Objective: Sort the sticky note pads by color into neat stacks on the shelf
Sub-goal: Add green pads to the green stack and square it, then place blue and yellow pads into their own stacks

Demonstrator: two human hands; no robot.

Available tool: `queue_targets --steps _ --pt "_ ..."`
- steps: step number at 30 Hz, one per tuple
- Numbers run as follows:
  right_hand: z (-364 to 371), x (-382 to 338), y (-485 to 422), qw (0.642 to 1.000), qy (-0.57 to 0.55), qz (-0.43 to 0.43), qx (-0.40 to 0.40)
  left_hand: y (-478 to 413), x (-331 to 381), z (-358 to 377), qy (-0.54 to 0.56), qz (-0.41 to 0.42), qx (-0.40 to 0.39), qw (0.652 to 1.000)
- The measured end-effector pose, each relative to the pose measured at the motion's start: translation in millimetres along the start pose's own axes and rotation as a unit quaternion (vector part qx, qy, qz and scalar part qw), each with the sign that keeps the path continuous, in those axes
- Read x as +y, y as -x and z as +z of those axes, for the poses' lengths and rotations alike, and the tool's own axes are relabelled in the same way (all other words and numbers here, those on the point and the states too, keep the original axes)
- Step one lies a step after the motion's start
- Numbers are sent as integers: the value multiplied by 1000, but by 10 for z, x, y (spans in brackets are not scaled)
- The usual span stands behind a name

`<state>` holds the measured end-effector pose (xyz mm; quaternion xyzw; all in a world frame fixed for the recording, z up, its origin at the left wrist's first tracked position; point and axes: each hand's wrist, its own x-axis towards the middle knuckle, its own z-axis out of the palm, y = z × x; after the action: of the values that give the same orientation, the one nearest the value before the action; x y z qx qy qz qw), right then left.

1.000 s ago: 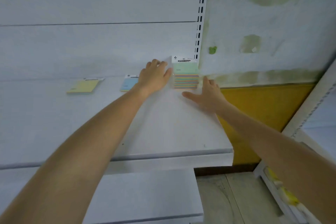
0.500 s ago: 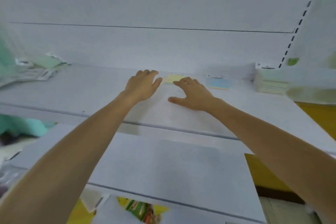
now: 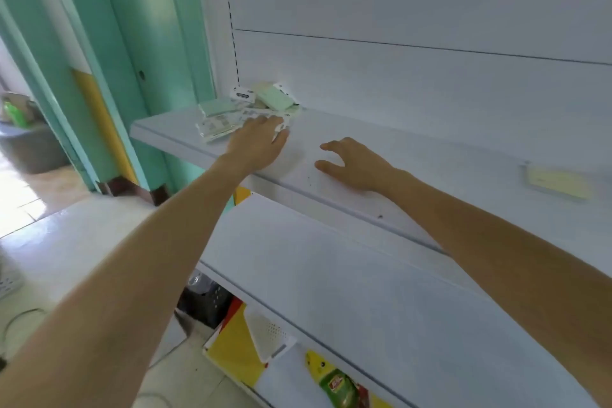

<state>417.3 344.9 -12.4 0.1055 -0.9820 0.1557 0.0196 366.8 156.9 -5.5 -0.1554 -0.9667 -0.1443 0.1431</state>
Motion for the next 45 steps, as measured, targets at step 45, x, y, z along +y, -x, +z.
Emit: queue_targets --steps 45 --pt "249 -159 -2163 975 68 210 27 -1535 -1806 518 74 183 -59 979"
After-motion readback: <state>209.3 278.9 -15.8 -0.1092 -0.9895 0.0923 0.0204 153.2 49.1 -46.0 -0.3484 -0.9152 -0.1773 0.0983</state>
